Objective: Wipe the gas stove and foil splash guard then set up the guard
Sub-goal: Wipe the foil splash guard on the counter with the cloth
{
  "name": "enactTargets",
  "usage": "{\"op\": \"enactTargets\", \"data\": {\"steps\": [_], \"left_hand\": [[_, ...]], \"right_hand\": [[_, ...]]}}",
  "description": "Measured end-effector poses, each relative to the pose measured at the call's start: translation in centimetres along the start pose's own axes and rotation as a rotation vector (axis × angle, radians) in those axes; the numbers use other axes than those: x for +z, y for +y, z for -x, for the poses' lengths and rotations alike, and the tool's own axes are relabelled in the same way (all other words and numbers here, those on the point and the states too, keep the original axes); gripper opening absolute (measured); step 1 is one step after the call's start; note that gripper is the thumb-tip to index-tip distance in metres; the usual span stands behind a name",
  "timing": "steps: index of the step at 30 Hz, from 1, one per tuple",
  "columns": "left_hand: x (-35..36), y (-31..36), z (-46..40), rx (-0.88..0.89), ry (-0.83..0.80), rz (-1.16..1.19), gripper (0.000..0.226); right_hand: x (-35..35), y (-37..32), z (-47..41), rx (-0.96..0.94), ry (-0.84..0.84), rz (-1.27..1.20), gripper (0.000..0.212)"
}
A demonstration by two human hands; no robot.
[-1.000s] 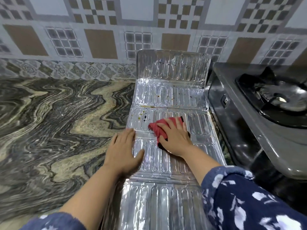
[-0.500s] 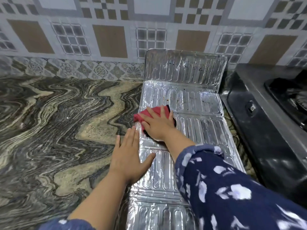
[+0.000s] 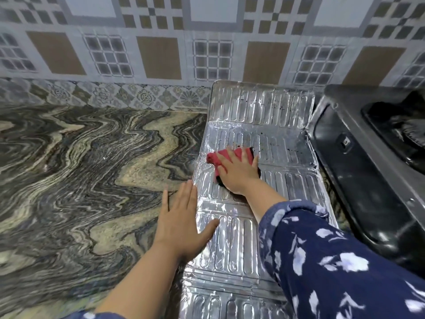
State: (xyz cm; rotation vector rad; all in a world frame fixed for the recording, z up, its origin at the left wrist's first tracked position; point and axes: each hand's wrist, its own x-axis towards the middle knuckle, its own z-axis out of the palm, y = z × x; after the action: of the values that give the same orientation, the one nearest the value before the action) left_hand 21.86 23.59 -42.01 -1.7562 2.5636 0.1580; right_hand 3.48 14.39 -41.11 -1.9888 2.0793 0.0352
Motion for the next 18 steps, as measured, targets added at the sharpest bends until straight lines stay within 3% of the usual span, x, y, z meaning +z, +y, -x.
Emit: {"op": "enactTargets", "data": {"steps": [6, 12, 18], "left_hand": [[-0.6, 0.6, 2.3, -0.047, -0.047, 0.058, 0.098], [-0.9, 2.1, -2.5, -0.023, -0.031, 0.075, 0.075], [1.1, 2.3, -2.4, -0.036, 0.022, 0.072, 0.079]], "right_hand": [[0.8, -0.5, 3.9, -0.065, -0.009, -0.016, 0.052], [0.8, -0.8, 5.1, -0.101, 0.017, -0.062, 0.051], [0.8, 3.5, 6.4, -0.062, 0.079, -0.069, 0.049]]}}
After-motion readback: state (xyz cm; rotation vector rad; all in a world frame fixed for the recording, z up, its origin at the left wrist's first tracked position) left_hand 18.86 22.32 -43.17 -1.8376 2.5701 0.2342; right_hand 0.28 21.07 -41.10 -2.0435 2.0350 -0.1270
